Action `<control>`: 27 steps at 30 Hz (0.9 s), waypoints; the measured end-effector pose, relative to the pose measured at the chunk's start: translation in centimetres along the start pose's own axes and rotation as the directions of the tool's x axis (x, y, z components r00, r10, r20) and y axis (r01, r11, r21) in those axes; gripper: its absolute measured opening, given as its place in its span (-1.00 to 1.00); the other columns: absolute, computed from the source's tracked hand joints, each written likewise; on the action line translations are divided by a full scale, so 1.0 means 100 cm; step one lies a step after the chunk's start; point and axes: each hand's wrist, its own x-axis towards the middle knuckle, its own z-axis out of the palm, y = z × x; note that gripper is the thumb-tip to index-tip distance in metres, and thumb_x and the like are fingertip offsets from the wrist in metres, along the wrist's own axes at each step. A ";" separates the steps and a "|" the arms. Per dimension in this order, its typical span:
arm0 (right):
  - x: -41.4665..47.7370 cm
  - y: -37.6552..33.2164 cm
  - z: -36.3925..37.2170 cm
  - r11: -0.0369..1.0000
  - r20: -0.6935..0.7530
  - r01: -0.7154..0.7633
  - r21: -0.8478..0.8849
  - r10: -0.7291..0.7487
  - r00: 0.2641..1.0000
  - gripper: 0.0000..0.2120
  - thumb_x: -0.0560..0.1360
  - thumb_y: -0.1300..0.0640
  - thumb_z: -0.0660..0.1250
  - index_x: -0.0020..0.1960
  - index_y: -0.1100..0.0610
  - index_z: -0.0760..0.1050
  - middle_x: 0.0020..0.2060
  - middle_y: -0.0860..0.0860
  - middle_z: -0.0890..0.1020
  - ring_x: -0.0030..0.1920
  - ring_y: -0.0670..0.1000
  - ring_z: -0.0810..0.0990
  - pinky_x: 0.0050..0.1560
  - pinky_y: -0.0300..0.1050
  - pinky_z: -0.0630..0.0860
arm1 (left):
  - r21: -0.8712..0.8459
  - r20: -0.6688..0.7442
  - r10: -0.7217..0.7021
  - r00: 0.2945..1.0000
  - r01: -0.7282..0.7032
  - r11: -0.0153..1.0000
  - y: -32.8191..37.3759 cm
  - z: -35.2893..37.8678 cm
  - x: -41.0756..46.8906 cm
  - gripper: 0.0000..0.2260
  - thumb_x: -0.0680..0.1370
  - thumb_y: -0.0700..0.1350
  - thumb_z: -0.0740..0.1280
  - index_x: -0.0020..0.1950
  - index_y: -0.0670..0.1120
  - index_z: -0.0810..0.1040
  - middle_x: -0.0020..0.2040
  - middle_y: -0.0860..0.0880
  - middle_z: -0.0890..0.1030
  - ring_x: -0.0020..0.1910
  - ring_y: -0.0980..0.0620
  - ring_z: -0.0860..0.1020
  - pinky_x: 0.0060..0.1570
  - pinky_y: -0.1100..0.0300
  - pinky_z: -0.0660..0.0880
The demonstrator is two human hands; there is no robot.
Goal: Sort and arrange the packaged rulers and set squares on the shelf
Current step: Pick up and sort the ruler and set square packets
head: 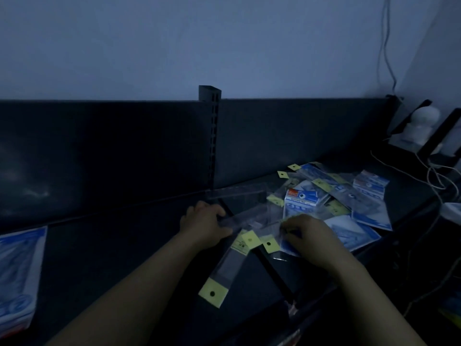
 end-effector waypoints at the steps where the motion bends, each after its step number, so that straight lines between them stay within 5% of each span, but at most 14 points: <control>1: 0.001 0.003 -0.003 1.000 0.012 -0.002 0.015 0.002 1.000 -0.85 0.48 0.15 0.26 -0.18 0.16 0.56 -0.24 0.06 0.63 -0.21 0.03 0.60 -0.20 -0.04 0.50 | -0.016 -0.006 -0.002 1.000 0.002 1.000 0.000 -0.001 0.003 -0.57 0.49 0.18 0.34 0.31 0.10 0.42 0.40 -0.04 0.30 0.35 -0.10 0.28 0.30 0.06 0.29; 3: 0.003 0.010 -0.007 0.997 0.051 0.001 0.083 -0.006 0.999 -0.82 0.46 0.11 0.36 -0.01 0.19 0.60 -0.02 0.09 0.64 -0.01 0.06 0.61 -0.01 0.01 0.54 | -0.011 0.068 0.009 0.998 -0.008 1.000 0.004 -0.003 0.005 -0.42 0.43 0.27 0.36 0.38 0.09 0.37 0.45 -0.04 0.25 0.40 -0.11 0.23 0.35 0.02 0.26; 5: 0.006 0.017 -0.008 0.992 0.108 -0.005 0.124 -0.009 0.994 -0.60 0.44 0.03 0.43 0.24 0.13 0.54 0.33 0.04 0.46 0.30 0.06 0.45 0.27 0.00 0.42 | 0.065 0.170 0.019 0.985 -0.030 0.997 0.014 -0.004 0.003 -0.19 0.30 0.36 0.42 0.45 0.08 0.28 0.47 0.00 0.18 0.43 -0.10 0.17 0.38 0.00 0.22; 7: 0.007 0.021 -0.007 0.986 0.124 0.007 0.168 -0.028 0.992 -0.48 0.44 -0.02 0.43 0.36 0.03 0.43 0.46 -0.02 0.28 0.43 0.00 0.28 0.34 -0.15 0.28 | 0.097 0.189 0.027 0.982 -0.046 0.994 0.020 -0.002 0.001 -0.19 0.23 0.33 0.49 0.39 0.10 0.33 0.43 0.01 0.22 0.39 -0.08 0.21 0.35 0.02 0.27; 11: 0.007 0.028 -0.009 0.964 0.107 0.016 0.264 -0.046 0.993 -0.57 0.48 0.01 0.40 0.33 0.01 0.46 0.45 -0.06 0.28 0.35 -0.09 0.34 0.20 -0.29 0.28 | -0.028 0.127 0.064 0.990 -0.061 0.998 0.022 -0.001 0.007 -0.57 0.31 0.14 0.54 0.07 0.02 0.52 0.17 0.01 0.46 0.09 0.03 0.46 0.05 0.14 0.50; 14: 0.007 0.037 -0.011 0.959 0.116 -0.005 0.284 -0.029 0.993 -0.63 0.51 0.08 0.38 0.30 -0.01 0.49 0.47 -0.08 0.27 0.34 -0.04 0.41 0.17 -0.26 0.33 | -0.017 0.125 0.048 0.991 -0.047 0.999 0.023 -0.008 0.010 -0.69 0.39 0.02 0.51 0.04 -0.06 0.55 0.01 -0.02 0.57 -0.15 0.11 0.50 -0.22 0.24 0.46; 18: 0.008 0.048 -0.012 0.954 0.095 0.012 0.301 -0.042 0.995 -0.69 0.54 0.25 0.31 0.28 0.12 0.52 0.44 -0.01 0.35 0.34 -0.02 0.42 0.15 -0.25 0.38 | 0.025 0.071 0.021 0.997 -0.023 0.999 0.026 -0.012 0.012 -0.71 0.42 -0.04 0.47 0.06 -0.09 0.51 0.00 -0.01 0.53 -0.10 0.06 0.49 -0.17 0.22 0.41; 23: 0.015 0.035 -0.015 0.960 0.069 0.055 0.276 -0.077 0.995 -0.76 0.51 0.25 0.33 0.17 0.22 0.56 0.26 0.08 0.53 0.10 0.08 0.58 0.11 0.00 0.51 | -0.023 0.117 0.008 0.993 -0.006 1.000 0.035 -0.013 0.016 -0.72 0.48 -0.12 0.37 0.18 -0.12 0.54 0.08 -0.07 0.57 -0.05 0.05 0.49 -0.13 0.24 0.40; 27: 0.032 0.018 -0.013 0.966 0.222 0.121 0.231 -0.173 0.960 -0.56 0.53 0.13 0.35 0.39 0.06 0.41 0.45 -0.08 0.29 0.28 -0.01 0.47 0.02 -0.36 0.43 | -0.129 0.127 -0.038 0.991 0.054 0.990 0.029 -0.022 0.018 -0.75 0.52 -0.18 0.30 0.20 -0.13 0.53 0.00 -0.05 0.53 -0.07 0.04 0.49 -0.26 0.26 0.39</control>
